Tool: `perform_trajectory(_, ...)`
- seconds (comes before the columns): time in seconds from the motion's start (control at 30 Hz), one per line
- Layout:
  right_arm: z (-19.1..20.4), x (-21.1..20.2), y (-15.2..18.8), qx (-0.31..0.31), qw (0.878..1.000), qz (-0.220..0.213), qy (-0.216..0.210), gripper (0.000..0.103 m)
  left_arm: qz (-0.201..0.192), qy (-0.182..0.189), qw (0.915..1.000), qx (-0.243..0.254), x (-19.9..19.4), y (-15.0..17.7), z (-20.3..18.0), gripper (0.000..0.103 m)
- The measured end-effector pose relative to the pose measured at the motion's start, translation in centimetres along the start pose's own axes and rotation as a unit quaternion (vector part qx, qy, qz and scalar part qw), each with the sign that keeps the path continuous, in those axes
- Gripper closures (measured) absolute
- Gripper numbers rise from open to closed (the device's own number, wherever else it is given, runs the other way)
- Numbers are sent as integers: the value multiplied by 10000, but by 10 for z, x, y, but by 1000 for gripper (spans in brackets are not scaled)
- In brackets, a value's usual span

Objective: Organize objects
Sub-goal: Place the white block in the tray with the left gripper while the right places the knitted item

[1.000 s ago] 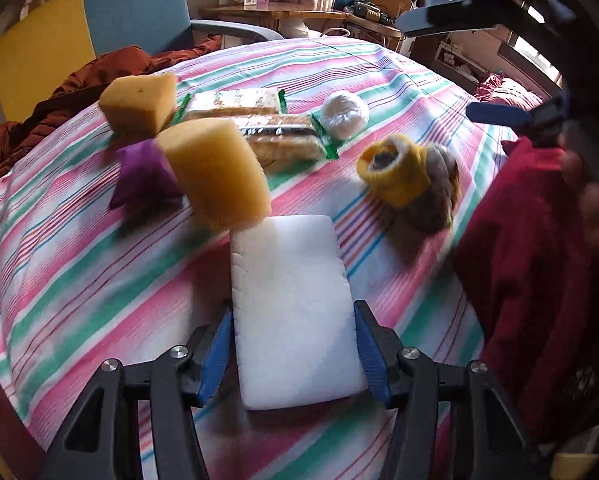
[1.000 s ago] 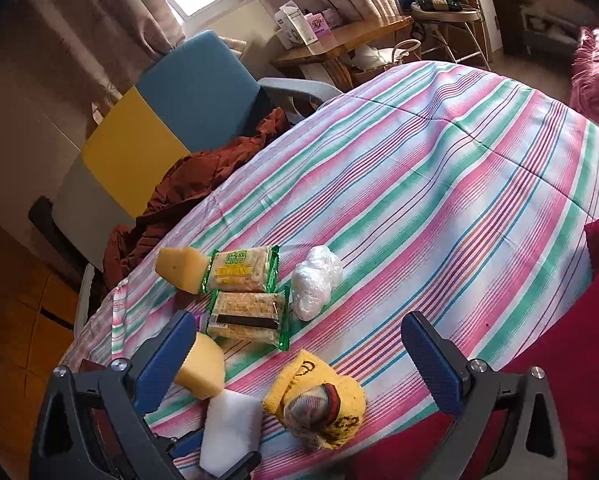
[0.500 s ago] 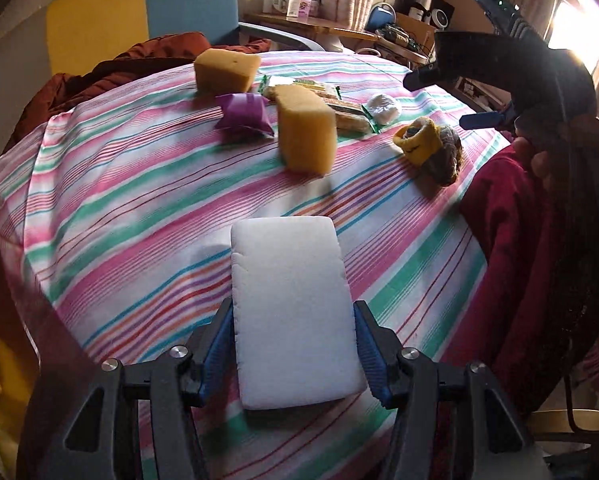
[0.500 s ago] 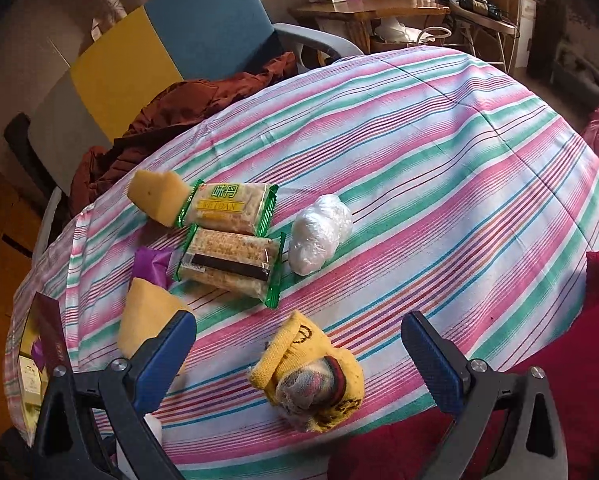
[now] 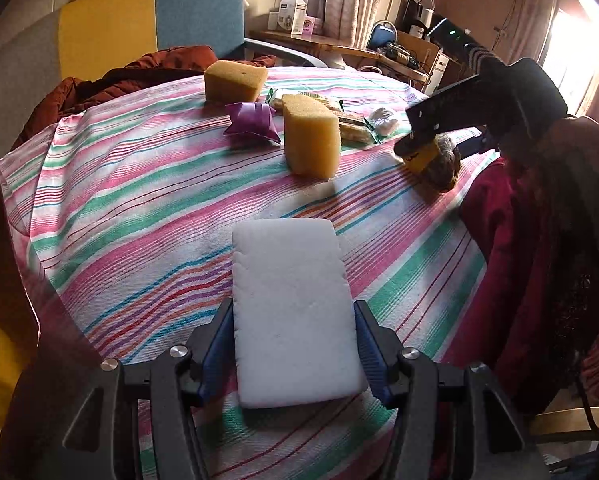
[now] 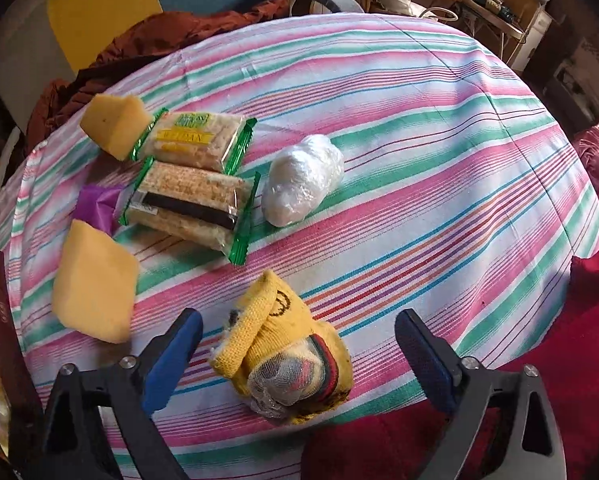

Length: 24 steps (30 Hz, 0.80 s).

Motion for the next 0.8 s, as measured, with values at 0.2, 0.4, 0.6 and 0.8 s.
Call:
perform_trajectory(0.2, 6, 0, 7, -214, 9996, 106, 133, 55, -7, 38, 10000, 32, -1, 0, 1, 45)
perform_trajectory(0.4, 0, -53, 13, 84, 9947, -788, -654, 55, -254, 141, 9992, -277, -34, -11, 8, 46)
perform_trajectory(0.6, 61, -99, 9, -346, 9821, -1311, -1304, 55, -882, -39, 9928, -805, -92, -26, 38, 46)
perform_trajectory(0.8, 171, -117, 25, -1445, 9584, -1330, -2073, 55, -1197, -523, 9751, -1790, -135, -27, 106, 46)
Point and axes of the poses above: each gripper's, at about its wrist camera, not at the fingertips, and x roughly the way its jaws point, z to its left, y to its underside, the point moved 5 cm from there along x, roughly the way its jaws point, and after that the axes turned 3 degrees about -x, right-handed, at the moved point
